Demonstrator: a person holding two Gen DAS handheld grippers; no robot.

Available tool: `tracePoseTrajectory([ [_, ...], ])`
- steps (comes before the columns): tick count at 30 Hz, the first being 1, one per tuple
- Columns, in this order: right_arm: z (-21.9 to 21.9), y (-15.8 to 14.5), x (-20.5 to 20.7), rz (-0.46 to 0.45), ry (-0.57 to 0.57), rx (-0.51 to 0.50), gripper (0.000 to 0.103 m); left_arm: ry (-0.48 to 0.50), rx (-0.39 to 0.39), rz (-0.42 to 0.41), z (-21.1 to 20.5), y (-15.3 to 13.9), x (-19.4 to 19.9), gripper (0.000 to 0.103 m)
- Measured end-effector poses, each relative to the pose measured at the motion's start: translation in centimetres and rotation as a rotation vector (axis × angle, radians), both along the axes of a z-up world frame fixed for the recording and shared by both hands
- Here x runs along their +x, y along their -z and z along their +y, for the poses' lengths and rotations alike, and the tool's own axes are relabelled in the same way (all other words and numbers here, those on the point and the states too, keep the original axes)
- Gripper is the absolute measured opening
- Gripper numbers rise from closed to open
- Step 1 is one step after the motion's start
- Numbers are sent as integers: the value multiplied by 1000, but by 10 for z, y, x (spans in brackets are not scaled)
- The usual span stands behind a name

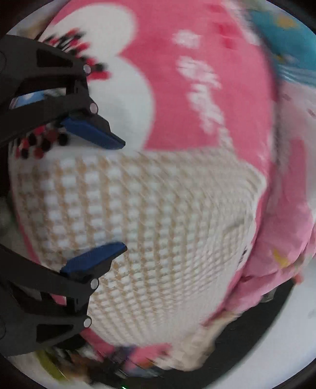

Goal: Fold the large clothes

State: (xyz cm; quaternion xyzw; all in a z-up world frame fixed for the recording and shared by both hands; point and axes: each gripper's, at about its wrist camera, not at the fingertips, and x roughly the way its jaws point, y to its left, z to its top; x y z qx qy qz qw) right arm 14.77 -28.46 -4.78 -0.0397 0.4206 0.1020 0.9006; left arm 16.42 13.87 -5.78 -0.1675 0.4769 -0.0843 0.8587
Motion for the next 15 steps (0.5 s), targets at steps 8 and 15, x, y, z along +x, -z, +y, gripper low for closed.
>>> tracePoseTrajectory([
  [8, 81, -63, -39, -187, -139, 36, 62, 105, 134, -247, -64, -63, -50, 75],
  [15, 108, -5, -14, -49, -87, -2, 64, 170, 456, -201, -140, 4, -43, 82],
])
